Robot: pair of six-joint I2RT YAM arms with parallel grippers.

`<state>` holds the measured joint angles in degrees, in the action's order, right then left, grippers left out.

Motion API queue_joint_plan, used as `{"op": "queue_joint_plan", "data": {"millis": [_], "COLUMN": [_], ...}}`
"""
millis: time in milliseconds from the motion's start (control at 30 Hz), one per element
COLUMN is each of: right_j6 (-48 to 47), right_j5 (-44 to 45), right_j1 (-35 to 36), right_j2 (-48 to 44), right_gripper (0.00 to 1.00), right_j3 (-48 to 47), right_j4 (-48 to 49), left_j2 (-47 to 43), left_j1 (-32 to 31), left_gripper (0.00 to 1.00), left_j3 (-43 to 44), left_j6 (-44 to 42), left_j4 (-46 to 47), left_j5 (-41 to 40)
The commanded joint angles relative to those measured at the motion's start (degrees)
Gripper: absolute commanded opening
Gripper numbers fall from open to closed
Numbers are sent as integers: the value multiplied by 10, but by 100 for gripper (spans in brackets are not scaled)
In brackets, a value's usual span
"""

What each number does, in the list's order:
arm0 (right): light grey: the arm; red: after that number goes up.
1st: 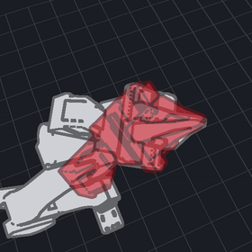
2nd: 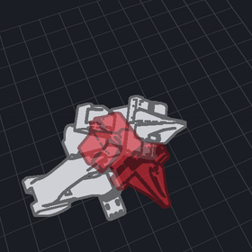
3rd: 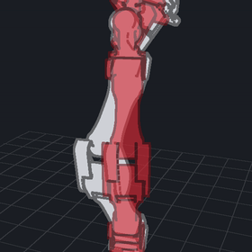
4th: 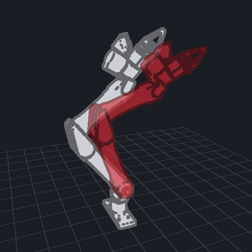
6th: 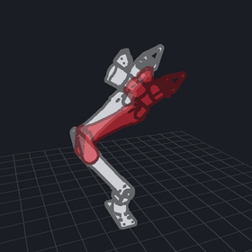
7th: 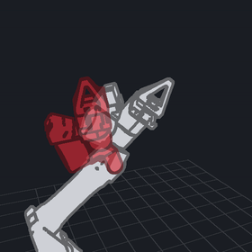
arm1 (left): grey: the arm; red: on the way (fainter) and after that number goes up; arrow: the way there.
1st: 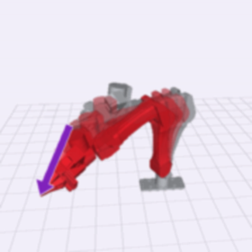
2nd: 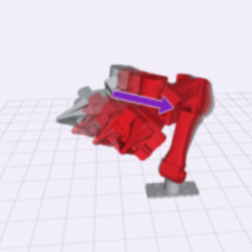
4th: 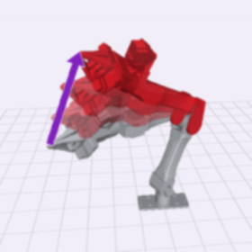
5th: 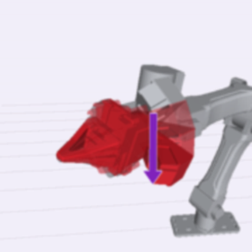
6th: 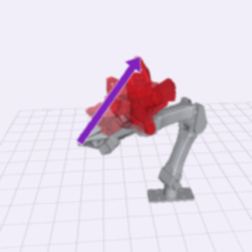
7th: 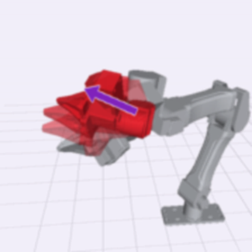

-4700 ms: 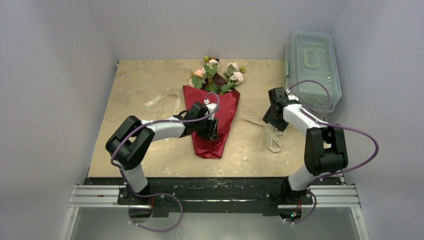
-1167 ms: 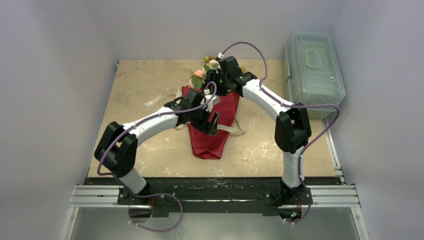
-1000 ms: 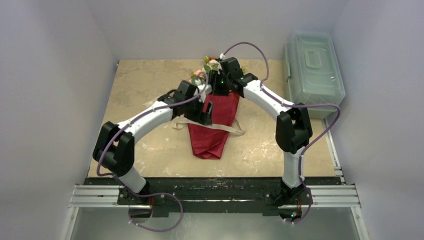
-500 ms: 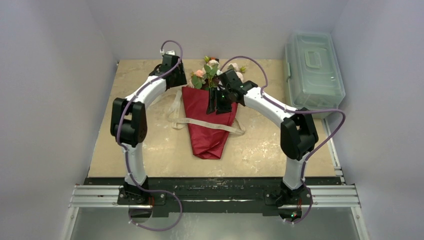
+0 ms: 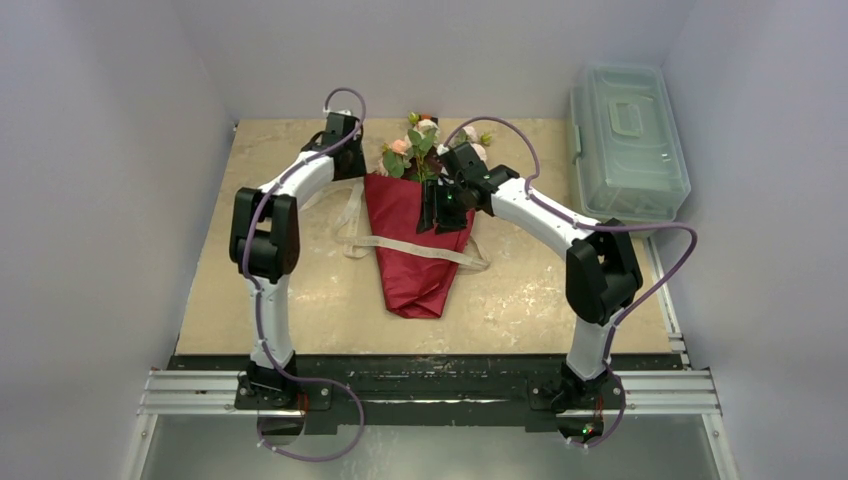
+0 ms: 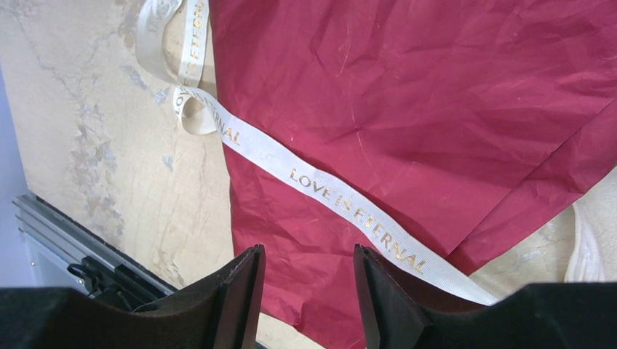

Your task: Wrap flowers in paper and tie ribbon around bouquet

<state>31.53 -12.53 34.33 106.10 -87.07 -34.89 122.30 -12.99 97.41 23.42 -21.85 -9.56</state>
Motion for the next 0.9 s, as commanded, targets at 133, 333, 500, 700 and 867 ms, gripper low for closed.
{"op": "queue_joint_plan", "data": {"millis": [133, 333, 500, 700, 867], "right_j6": [0, -8, -9, -10, -13], "right_j5": [9, 9, 7, 8, 9], "right_j1": [-2, -2, -2, -2, -4], "right_j2": [-21, -15, -9, -4, 1], "right_gripper": [55, 55, 54, 54, 53], "right_j3": [6, 7, 7, 4, 0], "right_j4": [-2, -4, -3, -6, -8], "left_j2": [13, 16, 14, 14, -14], "left_j1": [25, 26, 27, 30, 33], "left_gripper": [38, 38, 36, 1, 0], "left_j3": [-12, -23, -37, -45, -51], "left_j6": [-6, 1, 3, 7, 5], "left_j4": [40, 60, 71, 77, 69], "left_j5": [63, 103, 123, 145, 131]}}
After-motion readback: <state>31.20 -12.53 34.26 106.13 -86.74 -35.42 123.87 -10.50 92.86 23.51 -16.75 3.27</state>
